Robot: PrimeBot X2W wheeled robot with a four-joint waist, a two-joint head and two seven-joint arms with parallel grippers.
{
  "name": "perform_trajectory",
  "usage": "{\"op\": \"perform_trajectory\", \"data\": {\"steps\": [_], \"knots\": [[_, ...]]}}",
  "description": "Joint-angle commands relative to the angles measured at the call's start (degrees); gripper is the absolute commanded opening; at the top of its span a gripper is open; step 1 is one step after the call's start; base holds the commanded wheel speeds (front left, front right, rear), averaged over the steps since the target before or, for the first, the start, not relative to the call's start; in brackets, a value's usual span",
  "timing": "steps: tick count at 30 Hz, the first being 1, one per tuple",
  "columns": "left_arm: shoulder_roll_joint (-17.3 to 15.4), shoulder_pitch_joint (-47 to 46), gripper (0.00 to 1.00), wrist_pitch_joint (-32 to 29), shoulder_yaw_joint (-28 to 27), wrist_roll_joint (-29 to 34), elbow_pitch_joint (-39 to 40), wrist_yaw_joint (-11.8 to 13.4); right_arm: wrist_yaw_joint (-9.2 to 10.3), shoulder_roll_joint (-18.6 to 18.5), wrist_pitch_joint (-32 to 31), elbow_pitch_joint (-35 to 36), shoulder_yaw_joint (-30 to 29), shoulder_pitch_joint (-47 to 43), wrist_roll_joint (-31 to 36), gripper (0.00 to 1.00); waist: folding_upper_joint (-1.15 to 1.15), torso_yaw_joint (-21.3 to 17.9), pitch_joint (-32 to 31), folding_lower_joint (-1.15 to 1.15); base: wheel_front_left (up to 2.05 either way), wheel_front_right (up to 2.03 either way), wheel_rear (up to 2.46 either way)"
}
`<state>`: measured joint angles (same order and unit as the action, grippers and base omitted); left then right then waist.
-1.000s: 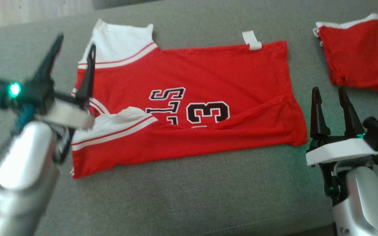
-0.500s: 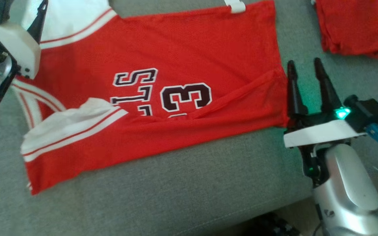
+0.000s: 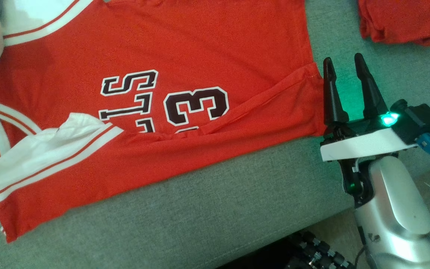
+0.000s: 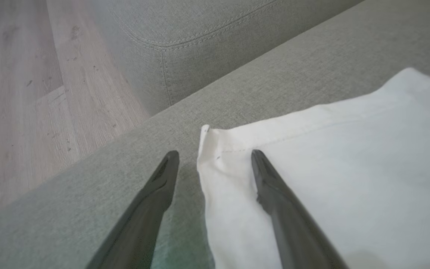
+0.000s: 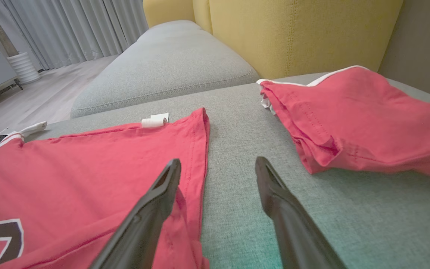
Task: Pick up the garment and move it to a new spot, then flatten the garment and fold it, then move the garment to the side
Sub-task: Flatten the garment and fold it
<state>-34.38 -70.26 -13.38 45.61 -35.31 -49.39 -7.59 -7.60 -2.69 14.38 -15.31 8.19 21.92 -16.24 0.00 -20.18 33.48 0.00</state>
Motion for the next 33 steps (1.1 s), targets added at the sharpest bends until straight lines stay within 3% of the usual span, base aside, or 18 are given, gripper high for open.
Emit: {"op": "perform_trajectory", "data": {"steps": [1, 2, 3, 4, 5, 10, 16, 21, 27, 33], "knots": [[-2.26, -1.2, 1.0, -0.73, 0.15, -1.68, 0.62, 0.11, 0.11, -0.19, 0.61, 1.95, 0.89, -0.26, -0.3, 1.0, 0.0, 0.07, -0.04, 0.0, 0.0, 0.0, 0.0], [-2.14, -1.02, 1.0, -1.41, 1.04, -2.86, 0.75, 0.11, 0.11, -0.19, 0.61, 1.92, 0.8, -0.33, -0.21, 1.0, 0.0, 0.17, -0.08, 0.0, 0.0, 0.0, 0.0], [-2.01, -0.83, 0.47, -2.15, 2.04, -4.21, 1.25, 0.11, 0.11, -0.19, 0.61, 1.83, 0.74, -0.35, 0.02, 1.0, 0.0, 0.35, -0.12, 0.0, 0.0, 0.0, 0.0], [-2.01, -0.83, 0.47, -2.15, 2.04, -4.21, 1.25, 0.11, 0.11, -0.19, 0.61, 1.83, 0.74, -0.35, 0.02, 1.0, 0.0, 0.35, -0.12, 0.0, 0.0, 0.0, 0.0], [-1.92, -0.65, 0.0, -2.52, 2.96, -5.72, 2.06, 0.11, 0.11, -0.19, 0.61, 1.75, 0.58, -0.33, 0.28, 1.0, 0.0, 0.62, -0.21, 0.0, 0.0, 0.0, 0.0], [-2.04, -0.45, 0.0, 1.47, 5.78, -9.27, 3.42, 0.1, 0.11, -0.19, 0.62, 1.24, -0.92, 0.04, 1.97, 1.0, 0.0, 2.6, -2.11, 0.0, 0.0, 0.0, 0.0], [-0.1, 0.31, 0.0, 15.25, 4.75, -9.48, 2.2, 0.11, 0.11, -0.19, 0.6, -0.21, -3.16, 0.81, 5.46, 1.0, 0.0, 5.64, -6.21, 0.0, 0.0, 0.0, 0.0], [1.06, 2.76, 0.0, 23.2, 4.96, -8.03, 2.86, 1.17, 0.11, -0.19, -1.3, -0.63, -5.93, 0.89, 9.19, 1.0, 0.0, 9.23, -10.02, 0.0, 0.0, 0.0, 0.0], [1.58, 6.34, 0.0, 26.06, 5.81, -6.97, 9.01, 2.77, 0.11, -0.19, -5.85, 0.54, -11.2, 2.32, 14.71, 1.0, 0.0, 14.43, -12.34, 0.0, 0.0, 0.0, 0.0], [0.69, 12.74, 0.0, 25.21, 6.66, -8.09, 20.47, 5.55, 0.11, -1.57, -14.93, -1.76, -16.29, 7.87, 18.3, 1.0, 0.0, 19.15, -13.06, 0.0, 0.0, 0.0, 0.0]]}}
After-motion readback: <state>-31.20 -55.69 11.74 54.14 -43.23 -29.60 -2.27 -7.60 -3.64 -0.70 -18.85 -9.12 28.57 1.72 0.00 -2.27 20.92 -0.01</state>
